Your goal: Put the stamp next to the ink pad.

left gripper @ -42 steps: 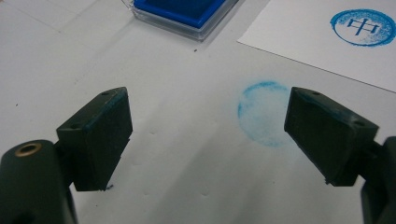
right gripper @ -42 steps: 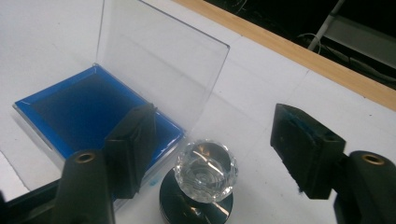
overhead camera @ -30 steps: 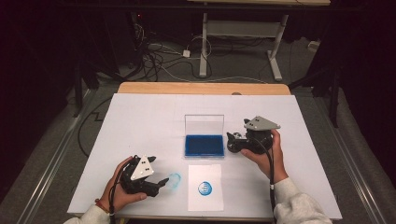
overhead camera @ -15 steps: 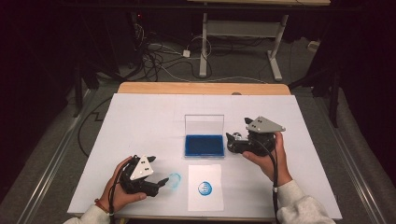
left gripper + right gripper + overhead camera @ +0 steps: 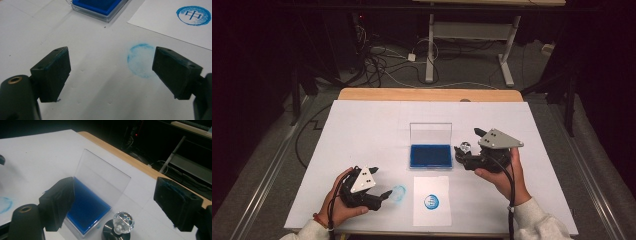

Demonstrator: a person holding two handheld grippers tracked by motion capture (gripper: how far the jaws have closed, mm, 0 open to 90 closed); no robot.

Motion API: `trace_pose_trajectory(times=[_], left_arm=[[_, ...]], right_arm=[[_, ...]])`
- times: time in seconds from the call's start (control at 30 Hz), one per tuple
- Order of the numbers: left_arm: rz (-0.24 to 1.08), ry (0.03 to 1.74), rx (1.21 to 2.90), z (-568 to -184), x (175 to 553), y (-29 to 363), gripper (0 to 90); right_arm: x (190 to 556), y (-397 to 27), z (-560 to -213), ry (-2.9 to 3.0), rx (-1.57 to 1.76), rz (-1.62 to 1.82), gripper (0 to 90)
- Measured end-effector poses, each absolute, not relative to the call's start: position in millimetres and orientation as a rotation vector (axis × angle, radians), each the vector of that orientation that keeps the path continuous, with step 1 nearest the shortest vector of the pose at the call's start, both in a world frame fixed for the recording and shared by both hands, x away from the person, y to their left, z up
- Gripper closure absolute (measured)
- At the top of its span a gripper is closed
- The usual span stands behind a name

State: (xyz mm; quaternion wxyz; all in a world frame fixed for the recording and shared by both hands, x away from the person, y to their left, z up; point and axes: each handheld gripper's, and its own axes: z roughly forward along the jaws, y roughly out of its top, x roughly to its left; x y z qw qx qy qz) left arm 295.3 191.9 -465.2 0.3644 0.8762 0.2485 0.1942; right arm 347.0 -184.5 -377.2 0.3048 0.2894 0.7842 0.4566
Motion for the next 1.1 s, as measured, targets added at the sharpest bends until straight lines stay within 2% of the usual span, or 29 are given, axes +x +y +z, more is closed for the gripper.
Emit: trace_pose_trajectory(times=[1.1], left_arm=[[0.506,0.647,2.253,-465,295,191,15.0]], right_arm=[[310,-206,-383,2.086,0.689,1.161,18.0]])
